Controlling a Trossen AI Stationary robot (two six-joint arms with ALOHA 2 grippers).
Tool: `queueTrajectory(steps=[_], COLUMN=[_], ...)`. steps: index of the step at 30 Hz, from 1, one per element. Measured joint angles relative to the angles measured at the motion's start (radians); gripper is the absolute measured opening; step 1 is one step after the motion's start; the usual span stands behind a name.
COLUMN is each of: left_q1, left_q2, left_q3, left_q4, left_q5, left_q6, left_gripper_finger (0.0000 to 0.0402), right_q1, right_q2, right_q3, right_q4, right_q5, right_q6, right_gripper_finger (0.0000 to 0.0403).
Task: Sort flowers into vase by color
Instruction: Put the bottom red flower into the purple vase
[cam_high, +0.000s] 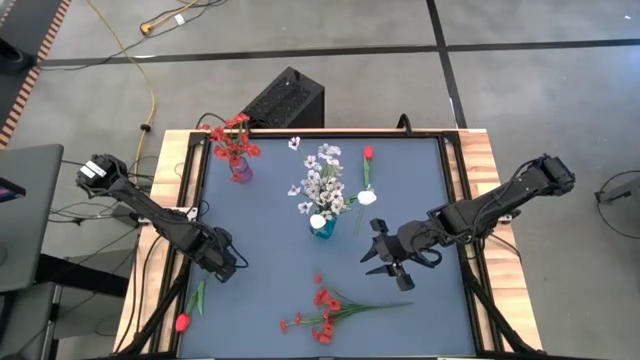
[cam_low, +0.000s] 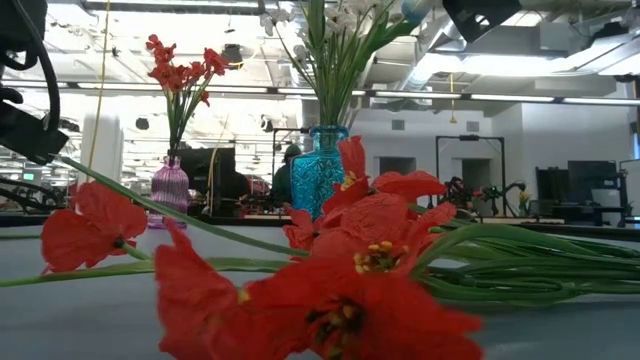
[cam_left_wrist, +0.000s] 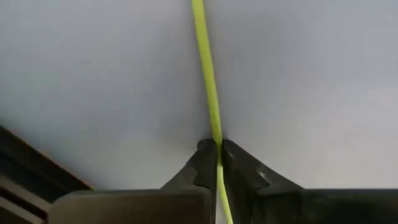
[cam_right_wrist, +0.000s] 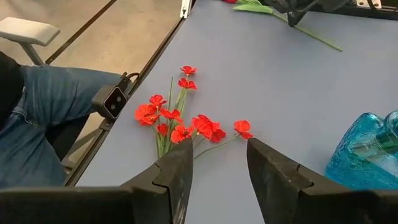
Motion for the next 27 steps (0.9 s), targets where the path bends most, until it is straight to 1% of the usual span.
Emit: queueTrajectory(steps=[2, 4, 6, 11, 14, 18, 22, 25, 27], left_q1=[0.000, 0.001, 0.002, 0.005, 0.005, 0.005, 0.006, 0.007, 0.007], left_q2=[0.003, 0.003, 0.001, 0.001, 0.002, 0.001, 0.014, 0.034, 0.052], left_q3=[0.016, 0.040, 0.061, 0.114, 0.147, 0.176, 0.176, 0.176, 0.176], left_q4=[0.003, 0.042, 0.072, 0.197, 0.214, 0.356, 0.503, 0.541, 0.552], left_q5=[-0.029, -0.092, -0.124, -0.165, -0.194, -0.236, -0.276, -0.277, -0.277], left_q6=[0.019, 0.034, 0.058, 0.161, 0.216, 0.311, 0.375, 0.383, 0.368], left_gripper_finger=[0.0002, 0.0001, 0.0001, 0.0000, 0.0000, 0.0000, 0.0000, 0.0000, 0.0000], right_q1=[0.000, 0.000, 0.008, 0.039, 0.061, 0.084, 0.099, 0.110, 0.125], right_q2=[0.000, 0.000, 0.000, 0.000, 0.000, 0.036, 0.133, 0.224, 0.278], right_q3=[0.000, 0.000, 0.000, 0.001, 0.001, 0.001, 0.001, 0.001, 0.001], right_q4=[-0.003, -0.003, -0.005, 0.000, 0.001, 0.030, 0.096, 0.158, 0.203], right_q5=[0.000, 0.000, 0.000, 0.000, 0.000, 0.001, 0.002, 0.007, 0.043], right_q6=[0.000, -0.003, -0.025, -0.124, -0.219, -0.337, -0.503, -0.668, -0.780], right_gripper_finger=[0.0177, 0.0177, 0.0177, 0.0177, 0.0177, 0.0177, 0.0177, 0.0177, 0.0177])
